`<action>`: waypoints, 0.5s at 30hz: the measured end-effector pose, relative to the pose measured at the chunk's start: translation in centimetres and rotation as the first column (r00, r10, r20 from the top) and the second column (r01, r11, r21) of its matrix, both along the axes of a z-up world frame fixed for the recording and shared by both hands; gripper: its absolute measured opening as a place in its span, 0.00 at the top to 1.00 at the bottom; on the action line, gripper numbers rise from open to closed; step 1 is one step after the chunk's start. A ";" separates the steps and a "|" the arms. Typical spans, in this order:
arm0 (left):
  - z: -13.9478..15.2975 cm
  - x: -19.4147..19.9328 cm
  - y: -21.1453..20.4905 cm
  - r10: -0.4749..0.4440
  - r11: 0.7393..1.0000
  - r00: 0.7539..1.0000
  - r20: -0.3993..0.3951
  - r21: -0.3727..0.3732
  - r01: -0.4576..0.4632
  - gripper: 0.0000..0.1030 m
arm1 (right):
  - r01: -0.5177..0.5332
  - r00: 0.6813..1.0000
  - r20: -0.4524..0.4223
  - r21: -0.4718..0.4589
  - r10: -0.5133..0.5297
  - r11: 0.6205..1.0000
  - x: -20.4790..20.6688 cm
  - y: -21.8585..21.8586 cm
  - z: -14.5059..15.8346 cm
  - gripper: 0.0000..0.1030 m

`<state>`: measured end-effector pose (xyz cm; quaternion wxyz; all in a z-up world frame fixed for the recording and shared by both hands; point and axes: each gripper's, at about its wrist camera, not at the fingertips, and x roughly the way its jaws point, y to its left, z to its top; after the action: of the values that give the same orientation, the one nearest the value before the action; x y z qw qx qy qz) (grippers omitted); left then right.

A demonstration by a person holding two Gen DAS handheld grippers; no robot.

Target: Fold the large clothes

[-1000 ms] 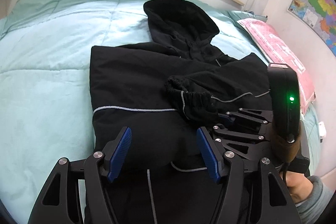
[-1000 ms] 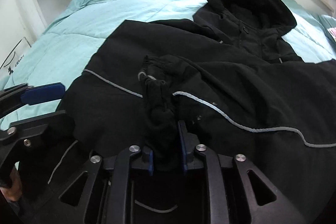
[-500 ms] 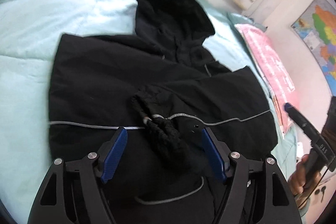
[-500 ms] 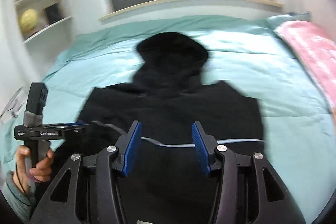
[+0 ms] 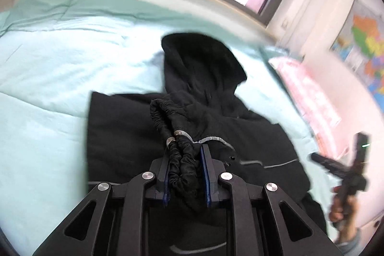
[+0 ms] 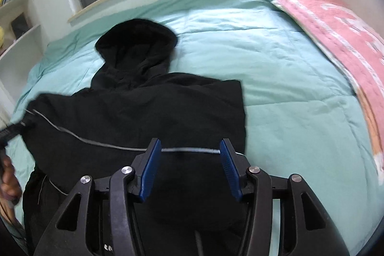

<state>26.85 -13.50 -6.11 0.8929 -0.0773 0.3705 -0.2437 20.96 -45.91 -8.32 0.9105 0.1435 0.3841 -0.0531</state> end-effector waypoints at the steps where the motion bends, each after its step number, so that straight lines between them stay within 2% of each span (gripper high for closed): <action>1: 0.0 0.2 1.0 -0.007 1.000 1.000 -0.013 -0.002 0.007 0.79 | -0.019 1.000 -0.007 -0.006 0.019 1.000 0.8 0.7 -0.3 0.43; 4: -2.9 1.6 3.4 0.009 0.999 0.994 -0.112 0.045 -0.004 0.79 | -0.069 0.996 -0.058 -0.034 0.067 0.997 3.5 3.1 -2.2 0.43; 6: -7.0 3.2 3.9 0.045 0.993 0.969 -0.244 0.116 -0.017 0.79 | -0.068 0.989 -0.135 -0.059 0.060 0.996 5.3 3.8 -4.8 0.44; 7: -8.7 3.7 4.1 0.036 0.995 0.956 -0.291 0.101 -0.006 0.79 | -0.067 0.985 -0.161 -0.067 0.056 0.995 5.8 3.8 -6.0 0.43; 8: -9.3 3.8 4.5 0.023 0.997 0.956 -0.291 0.071 -0.002 0.78 | -0.063 0.983 -0.179 -0.074 0.049 0.995 6.0 3.7 -7.0 0.43; 10: -8.3 3.1 4.6 0.006 0.997 0.967 -0.255 0.071 0.012 0.76 | -0.069 0.980 -0.192 -0.087 0.052 0.994 6.0 3.6 -6.8 0.44; 12: -6.3 1.7 4.0 -0.007 0.990 0.985 -0.172 0.137 0.031 0.70 | -0.080 0.977 -0.205 -0.096 0.059 0.992 6.1 3.6 -5.8 0.44; 14: -4.0 0.1 3.3 0.007 0.974 0.999 -0.054 0.228 0.006 0.56 | -0.074 0.987 -0.150 -0.095 0.059 0.993 5.9 3.4 -4.0 0.43; 15: -2.6 -0.7 2.7 0.011 0.966 1.000 0.020 0.257 -0.015 0.45 | -0.079 0.992 -0.101 -0.083 0.070 0.993 5.8 3.3 -2.9 0.43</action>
<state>26.10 -10.78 -8.68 0.9004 0.0390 0.3901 -0.1884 26.72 -42.56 -11.21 0.8973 0.0866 0.4308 -0.0425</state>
